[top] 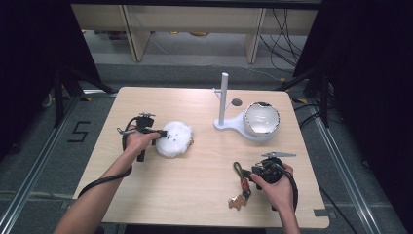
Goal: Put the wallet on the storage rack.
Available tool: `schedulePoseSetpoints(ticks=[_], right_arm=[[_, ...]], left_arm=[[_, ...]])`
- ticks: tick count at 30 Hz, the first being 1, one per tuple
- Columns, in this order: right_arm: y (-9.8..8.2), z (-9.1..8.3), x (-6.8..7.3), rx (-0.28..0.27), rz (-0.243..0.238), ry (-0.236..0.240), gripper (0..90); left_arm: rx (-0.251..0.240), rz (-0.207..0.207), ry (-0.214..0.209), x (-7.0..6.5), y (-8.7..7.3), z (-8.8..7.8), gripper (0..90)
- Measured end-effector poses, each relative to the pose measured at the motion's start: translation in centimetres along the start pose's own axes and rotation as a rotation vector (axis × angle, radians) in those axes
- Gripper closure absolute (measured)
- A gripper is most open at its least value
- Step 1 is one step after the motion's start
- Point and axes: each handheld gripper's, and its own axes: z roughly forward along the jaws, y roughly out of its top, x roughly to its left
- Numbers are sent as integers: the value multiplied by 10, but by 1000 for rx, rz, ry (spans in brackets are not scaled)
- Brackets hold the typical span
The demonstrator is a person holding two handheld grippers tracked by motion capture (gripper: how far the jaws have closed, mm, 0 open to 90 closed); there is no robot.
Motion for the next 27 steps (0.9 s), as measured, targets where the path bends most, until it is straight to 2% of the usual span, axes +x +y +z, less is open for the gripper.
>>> schedulePoseSetpoints(ticks=[1, 2, 3, 4, 5, 6, 7, 9, 10, 12, 16, 18, 21, 23, 25, 26, 27], right_arm=[[1, 0, -1, -22, -27, -5, 495], [1, -1, 0, -26, -11, -8, 495], [2, -3, 1, -32, -26, -56, 495], [3, -4, 2, -38, -5, -55, 495], [4, -4, 3, -62, -13, -45, 495], [5, -6, 4, -74, -19, -56, 494], [7, -6, 5, -95, -17, -38, 494], [10, -8, 8, -126, -17, -33, 493], [12, -8, 11, -155, -18, -16, 491], [16, -10, 15, -173, -21, -14, 489], [27, -11, 25, -235, -24, 29, 485], [34, -11, 29, -268, -27, 47, 481], [47, -10, 36, -288, -35, 70, 474], [55, -9, 39, -301, -39, 85, 466], [62, -7, 42, -324, -49, 89, 460], [66, -7, 44, -329, -31, 107, 455], [70, -6, 43, -342, -49, 107, 447]], left_arm=[[-16, 5, -9, -1, 0, -3, 830], [-39, 2, -21, -3, -1, -7, 831], [-67, 3, -32, -6, -1, -11, 832], [-85, 8, -43, -9, -2, -15, 832], [-111, 4, -57, -12, -2, -19, 833], [-137, 3, -71, -16, -3, -22, 833], [-153, 15, -88, -20, -4, -25, 833], [-182, 28, -123, -29, -5, -32, 833], [-196, 33, -132, -33, -6, -34, 834], [-220, 45, -155, -42, -6, -40, 834], [-263, 79, -208, -62, -7, -49, 834], [-280, 97, -219, -71, -5, -54, 834], [-315, 117, -251, -84, -2, -60, 835], [-338, 127, -286, -92, -1, -62, 835], [-339, 148, -305, -100, -1, -64, 835], [-336, 164, -311, -104, -1, -64, 834], [-330, 176, -318, -108, -1, -64, 834]])
